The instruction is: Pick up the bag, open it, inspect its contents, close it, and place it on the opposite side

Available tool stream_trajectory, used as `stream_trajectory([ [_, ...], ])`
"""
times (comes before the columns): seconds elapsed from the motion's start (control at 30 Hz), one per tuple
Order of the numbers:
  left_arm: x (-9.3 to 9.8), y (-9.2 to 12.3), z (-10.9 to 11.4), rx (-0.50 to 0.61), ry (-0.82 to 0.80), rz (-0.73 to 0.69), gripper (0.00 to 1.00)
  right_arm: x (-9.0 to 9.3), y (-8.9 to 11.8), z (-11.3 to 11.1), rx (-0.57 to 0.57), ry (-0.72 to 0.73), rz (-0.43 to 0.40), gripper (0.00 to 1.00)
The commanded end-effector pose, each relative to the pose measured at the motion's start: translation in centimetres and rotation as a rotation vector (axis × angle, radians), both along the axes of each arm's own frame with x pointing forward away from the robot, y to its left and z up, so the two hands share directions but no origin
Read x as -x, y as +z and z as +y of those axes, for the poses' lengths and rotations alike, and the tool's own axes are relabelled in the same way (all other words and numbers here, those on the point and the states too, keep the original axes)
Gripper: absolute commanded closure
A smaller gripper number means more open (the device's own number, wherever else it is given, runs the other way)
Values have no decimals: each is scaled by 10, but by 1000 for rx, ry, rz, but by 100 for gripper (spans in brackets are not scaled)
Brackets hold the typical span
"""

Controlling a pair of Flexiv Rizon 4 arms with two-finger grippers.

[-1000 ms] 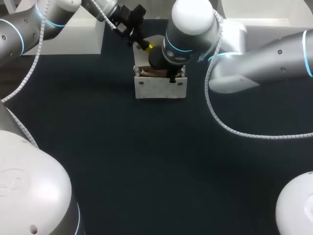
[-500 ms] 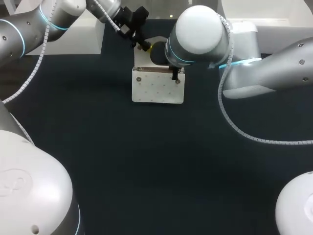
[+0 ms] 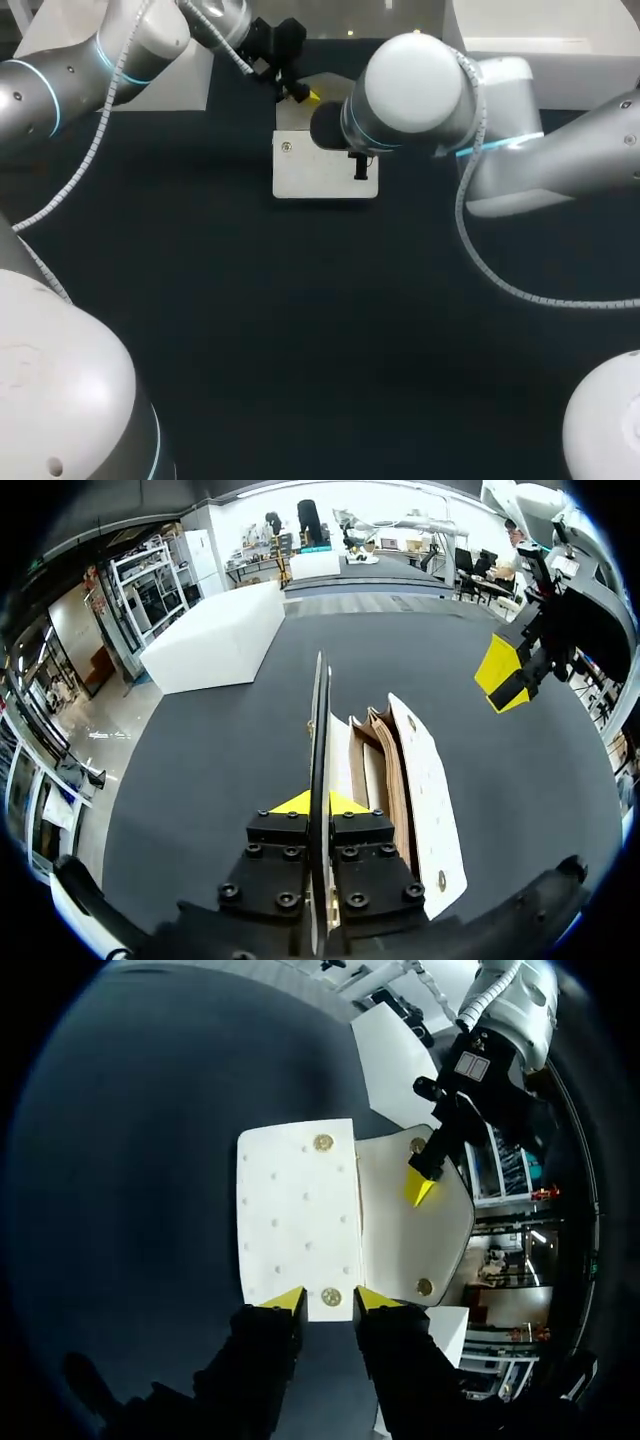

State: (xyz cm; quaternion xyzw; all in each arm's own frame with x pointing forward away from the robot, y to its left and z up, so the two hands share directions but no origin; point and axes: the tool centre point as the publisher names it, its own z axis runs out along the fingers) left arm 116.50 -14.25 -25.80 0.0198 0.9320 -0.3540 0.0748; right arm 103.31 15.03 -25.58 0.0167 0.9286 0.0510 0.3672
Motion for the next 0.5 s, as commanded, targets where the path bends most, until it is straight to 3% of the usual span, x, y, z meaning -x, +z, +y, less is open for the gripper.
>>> stream_trajectory([
  [0.03,4,-10,-2,9,11,-25,100,1,-7,1,-1,8,11,70],
  [0.37,11,-49,-1,-28,1,-73,100,6,-31,0,-3,16,55,75],
  [0.47,11,-60,1,-49,-3,-86,100,9,-40,-3,-10,8,72,82],
  [0.5,10,-63,1,-54,-8,-93,100,11,-42,-4,-13,8,75,92],
])
